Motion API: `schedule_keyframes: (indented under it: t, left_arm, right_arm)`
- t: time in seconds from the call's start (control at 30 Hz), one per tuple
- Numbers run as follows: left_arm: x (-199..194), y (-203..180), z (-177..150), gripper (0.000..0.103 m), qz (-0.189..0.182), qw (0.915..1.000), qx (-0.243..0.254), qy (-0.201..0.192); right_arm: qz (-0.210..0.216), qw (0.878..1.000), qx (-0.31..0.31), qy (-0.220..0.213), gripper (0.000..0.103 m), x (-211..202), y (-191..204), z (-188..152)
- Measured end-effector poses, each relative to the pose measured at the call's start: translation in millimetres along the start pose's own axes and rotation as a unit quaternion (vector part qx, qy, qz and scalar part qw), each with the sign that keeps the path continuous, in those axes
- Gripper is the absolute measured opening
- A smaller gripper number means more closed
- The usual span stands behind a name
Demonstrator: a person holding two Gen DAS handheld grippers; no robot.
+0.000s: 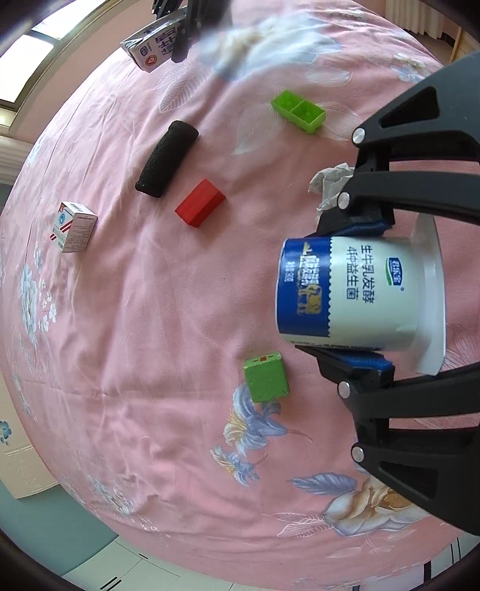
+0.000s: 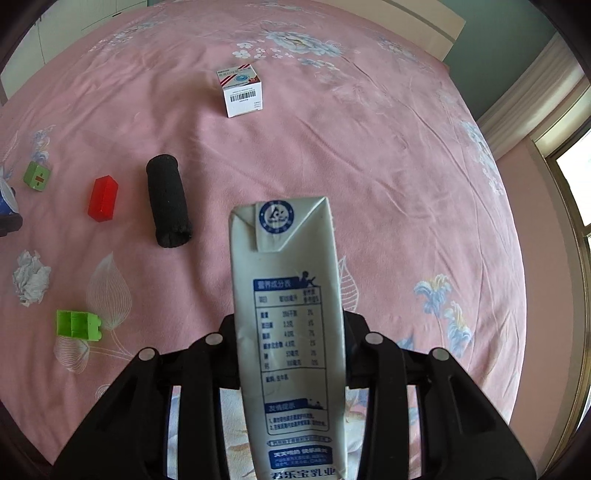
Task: Collect trash
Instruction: 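Carry the yogurt cup and milk carton with both tools toward the trash bin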
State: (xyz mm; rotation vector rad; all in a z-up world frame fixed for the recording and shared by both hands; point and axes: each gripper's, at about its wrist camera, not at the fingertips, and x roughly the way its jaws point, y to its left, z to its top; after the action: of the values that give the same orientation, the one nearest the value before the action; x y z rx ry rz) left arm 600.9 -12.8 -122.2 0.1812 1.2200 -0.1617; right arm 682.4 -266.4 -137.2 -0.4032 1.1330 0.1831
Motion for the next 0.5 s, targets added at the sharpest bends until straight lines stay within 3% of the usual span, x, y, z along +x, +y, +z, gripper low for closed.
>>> schedule_keyframes:
  t: [0.27,0.5]
  left_arm:
    - [-108,4,-5,0.049,0.014,0.9975,-0.005,-0.069]
    - [-209,0,-38,0.049,0.029,0.9920,-0.002,-0.123]
  right_arm:
    - [-0.016,0.998,0.008,-0.066,0.037,-128,10,-3]
    - [-0.036,0.993,0.007,-0.111,0.037,-238,29,-23]
